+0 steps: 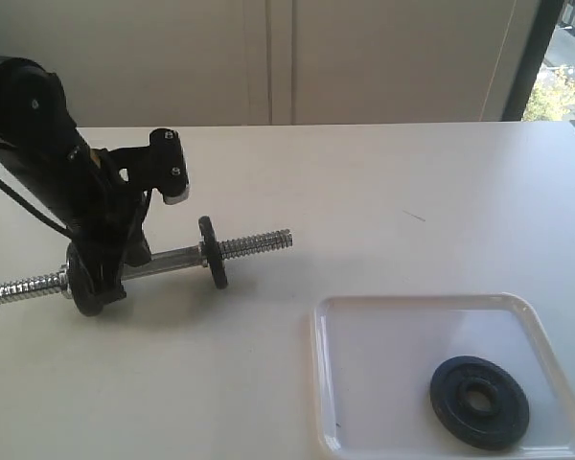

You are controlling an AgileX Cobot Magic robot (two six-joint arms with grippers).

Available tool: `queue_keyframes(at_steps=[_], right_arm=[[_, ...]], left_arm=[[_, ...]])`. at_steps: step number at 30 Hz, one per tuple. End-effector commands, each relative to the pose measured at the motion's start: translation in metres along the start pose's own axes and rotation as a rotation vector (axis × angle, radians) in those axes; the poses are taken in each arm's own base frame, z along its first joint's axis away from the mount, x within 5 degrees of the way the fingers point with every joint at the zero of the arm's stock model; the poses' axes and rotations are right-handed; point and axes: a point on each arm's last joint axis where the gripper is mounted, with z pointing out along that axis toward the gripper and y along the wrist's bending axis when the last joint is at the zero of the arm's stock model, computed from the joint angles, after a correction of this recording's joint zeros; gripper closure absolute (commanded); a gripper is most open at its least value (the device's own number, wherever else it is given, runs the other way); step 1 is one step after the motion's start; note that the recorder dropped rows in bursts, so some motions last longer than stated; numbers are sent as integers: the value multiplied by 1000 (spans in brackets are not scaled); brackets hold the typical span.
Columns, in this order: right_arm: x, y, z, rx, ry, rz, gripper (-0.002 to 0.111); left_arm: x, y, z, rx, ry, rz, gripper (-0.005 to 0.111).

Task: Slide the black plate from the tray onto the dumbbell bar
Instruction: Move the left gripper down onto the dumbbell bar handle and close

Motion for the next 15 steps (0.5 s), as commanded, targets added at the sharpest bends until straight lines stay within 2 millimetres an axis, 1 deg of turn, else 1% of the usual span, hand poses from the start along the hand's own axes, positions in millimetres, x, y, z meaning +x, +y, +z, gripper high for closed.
queue_keyframes(at_steps=[1, 2, 3, 5, 8, 11, 12, 15], right_arm=[[1, 0, 0, -1, -4, -6, 108], [1, 0, 0, -1, -4, -6, 108], [1, 0, 0, -1, -4, -6, 108], [1, 0, 0, -1, -4, -6, 108], [1, 0, 0, -1, -4, -6, 108], [1, 0, 0, -1, -4, -6, 108], [1, 0, 0, -1, -4, -6, 108], [1, 0, 0, -1, -4, -6, 108]], left_arm=[[-3, 0, 8, 9, -8, 97, 54], [-4, 1, 11, 4, -10, 97, 36], [-4, 2, 16, -8, -16, 96, 22], [-6, 6, 25, -30, -27, 94, 12], [-6, 8, 33, -41, -32, 92, 15], [-7, 10, 45, -49, -33, 90, 20], [-6, 10, 52, -50, -32, 89, 21], [-7, 12, 63, -64, -38, 83, 22]])
